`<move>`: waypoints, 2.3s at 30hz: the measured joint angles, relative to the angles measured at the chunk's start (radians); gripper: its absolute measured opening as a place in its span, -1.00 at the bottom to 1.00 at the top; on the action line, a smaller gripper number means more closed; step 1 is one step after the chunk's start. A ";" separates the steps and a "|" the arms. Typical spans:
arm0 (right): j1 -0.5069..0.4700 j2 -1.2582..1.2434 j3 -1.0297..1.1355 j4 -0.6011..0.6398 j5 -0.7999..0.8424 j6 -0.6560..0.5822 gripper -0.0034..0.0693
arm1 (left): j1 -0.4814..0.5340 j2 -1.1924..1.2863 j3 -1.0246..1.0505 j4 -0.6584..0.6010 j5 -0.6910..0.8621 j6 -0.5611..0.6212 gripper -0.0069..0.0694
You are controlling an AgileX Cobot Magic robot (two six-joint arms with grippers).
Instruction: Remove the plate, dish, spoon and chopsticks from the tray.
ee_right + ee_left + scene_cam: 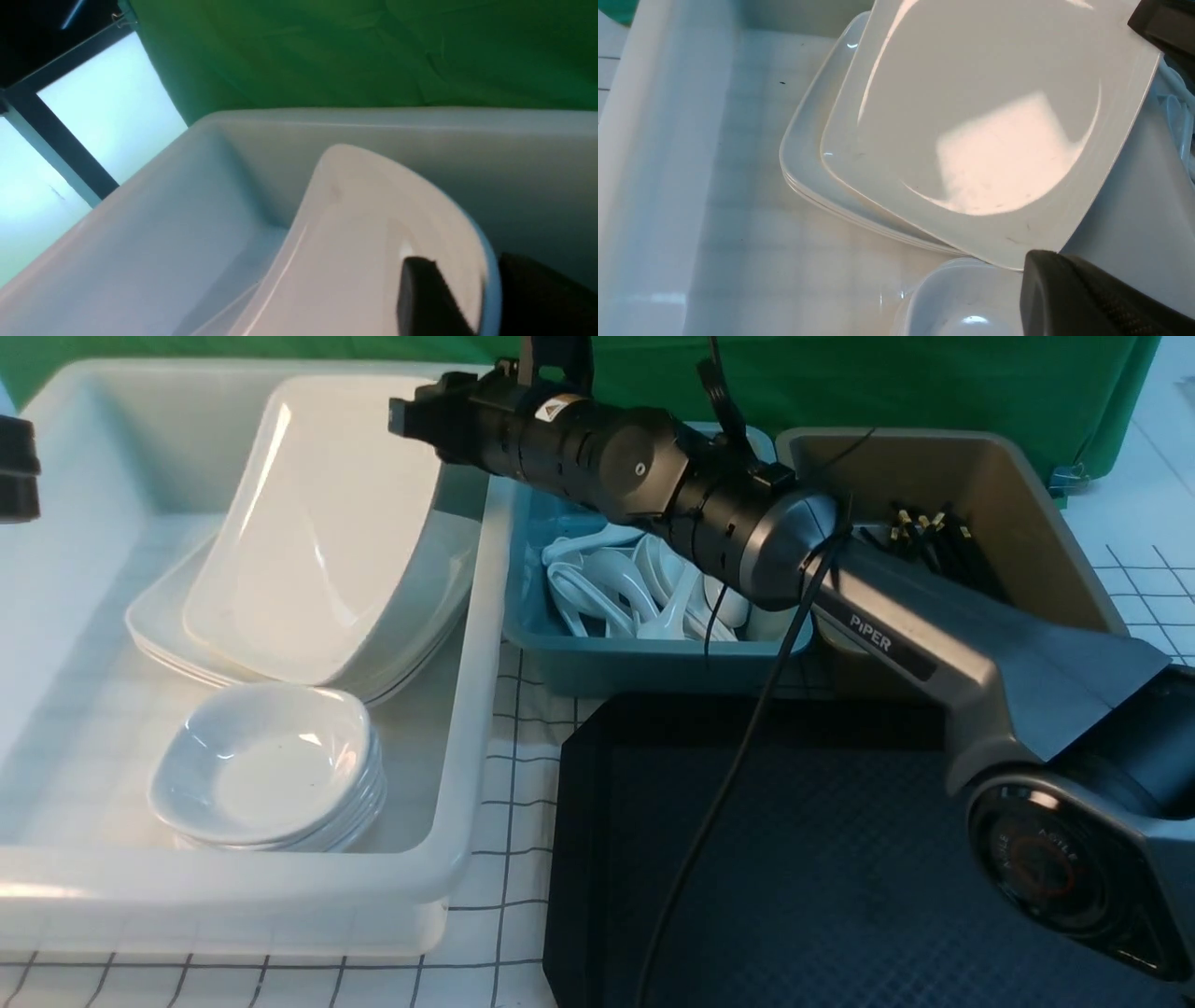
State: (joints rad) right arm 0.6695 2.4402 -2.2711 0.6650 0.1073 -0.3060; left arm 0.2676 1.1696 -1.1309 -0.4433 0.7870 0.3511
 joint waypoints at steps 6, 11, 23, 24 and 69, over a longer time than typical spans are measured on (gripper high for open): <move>-0.005 0.000 0.000 0.001 0.012 0.004 -0.06 | 0.000 0.000 0.000 0.000 0.002 0.005 -0.82; -0.022 -0.003 -0.005 0.004 0.073 0.008 -0.05 | 0.000 0.000 0.000 0.000 0.002 0.005 -0.82; -0.074 -0.095 -0.007 -0.003 0.313 0.015 -0.13 | 0.000 0.004 0.000 0.000 0.002 0.005 -0.82; -0.085 -0.135 -0.007 -0.024 0.385 0.015 -0.22 | 0.000 0.013 0.000 0.000 0.003 0.005 -0.82; -0.309 -2.299 1.735 -0.763 -0.037 0.437 -0.89 | -0.709 -0.593 0.282 0.084 -0.073 -0.033 -0.82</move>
State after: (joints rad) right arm 0.3601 0.1411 -0.5359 -0.0982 0.0702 0.1312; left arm -0.4418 0.5766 -0.8485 -0.3589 0.7141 0.3183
